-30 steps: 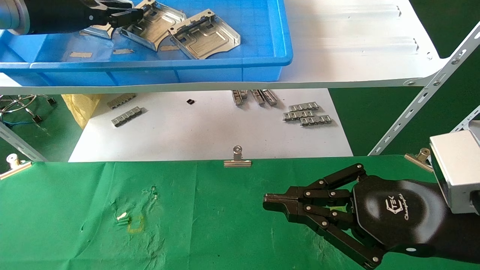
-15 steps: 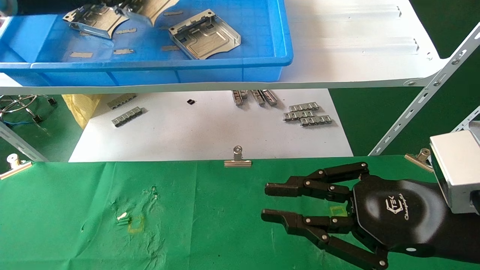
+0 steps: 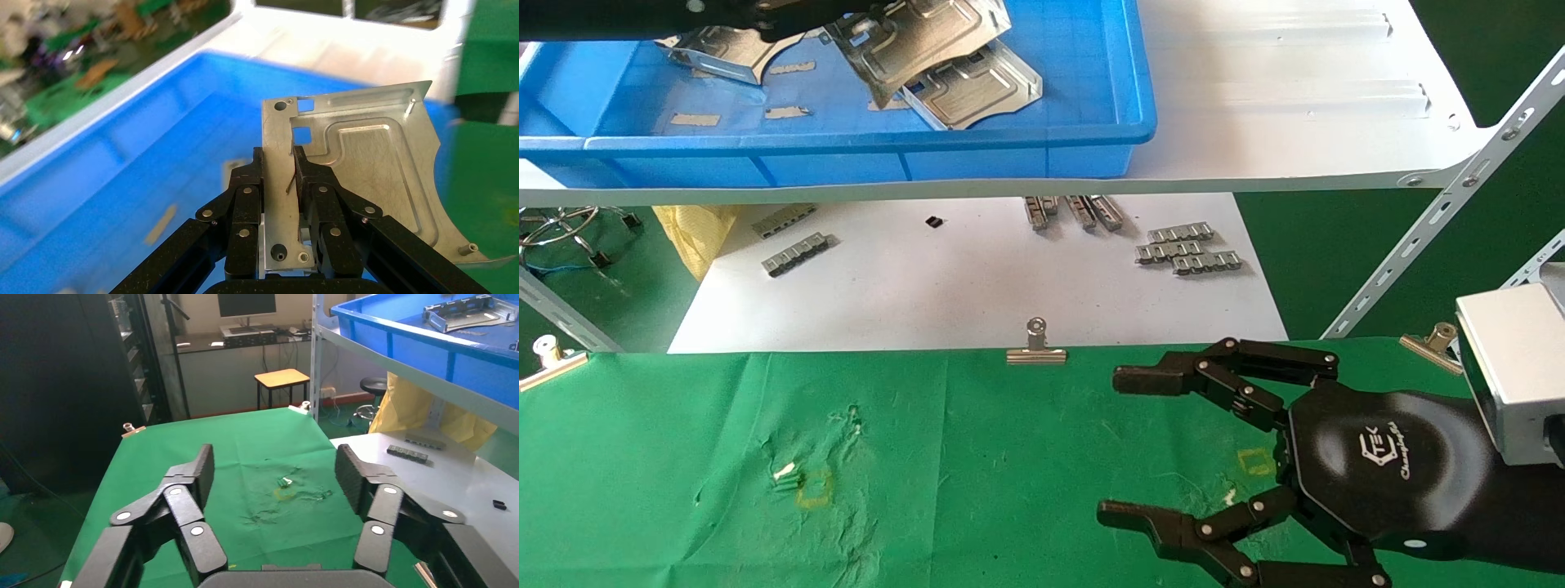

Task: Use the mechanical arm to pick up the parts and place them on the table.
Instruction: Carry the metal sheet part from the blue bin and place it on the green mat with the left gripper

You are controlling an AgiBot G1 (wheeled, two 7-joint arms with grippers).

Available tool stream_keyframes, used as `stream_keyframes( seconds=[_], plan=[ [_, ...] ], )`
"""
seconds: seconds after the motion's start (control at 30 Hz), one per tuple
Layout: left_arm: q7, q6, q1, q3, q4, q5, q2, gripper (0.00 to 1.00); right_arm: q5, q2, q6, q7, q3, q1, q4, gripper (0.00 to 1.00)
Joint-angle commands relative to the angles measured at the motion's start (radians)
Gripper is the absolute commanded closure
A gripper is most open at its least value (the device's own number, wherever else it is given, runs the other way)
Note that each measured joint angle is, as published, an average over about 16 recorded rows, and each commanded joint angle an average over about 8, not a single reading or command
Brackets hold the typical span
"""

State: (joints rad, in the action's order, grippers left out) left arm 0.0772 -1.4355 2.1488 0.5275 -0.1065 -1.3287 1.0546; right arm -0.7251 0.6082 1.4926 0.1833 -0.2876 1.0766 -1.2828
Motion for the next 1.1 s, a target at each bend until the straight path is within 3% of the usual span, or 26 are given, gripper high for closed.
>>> stream_keyframes(
  seconds=[0.03,0.17,0.37,0.7,0.87,1.1],
  plan=[
    [0.035,-0.074,-0.003,-0.012,-0.004,0.019,-0.014,1.00,0.000,0.000,0.000,0.000,0.000,0.000,0.000,0.00],
    [0.100,-0.152,-0.026,-0.010,-0.039,0.038,-0.038,1.00,0.000,0.000,0.000,0.000,0.000,0.000,0.000,0.00],
    [0.163,-0.175,-0.102,0.023,-0.182,0.118,-0.096,1.00,0.001,0.000,0.000,0.000,-0.001,0.000,0.000,0.00],
    [0.174,-0.170,-0.246,0.194,-0.498,0.339,-0.269,1.00,0.001,-0.001,-0.001,-0.001,-0.001,0.000,0.000,0.00],
    [0.282,-0.159,-0.264,0.325,-0.544,0.284,-0.320,1.00,0.001,-0.001,-0.001,-0.001,-0.002,0.000,0.000,0.00],
    [0.423,-0.151,-0.276,0.460,-0.481,0.182,-0.312,1.00,0.002,-0.001,-0.001,-0.001,-0.002,0.000,0.000,0.00]
  ],
)
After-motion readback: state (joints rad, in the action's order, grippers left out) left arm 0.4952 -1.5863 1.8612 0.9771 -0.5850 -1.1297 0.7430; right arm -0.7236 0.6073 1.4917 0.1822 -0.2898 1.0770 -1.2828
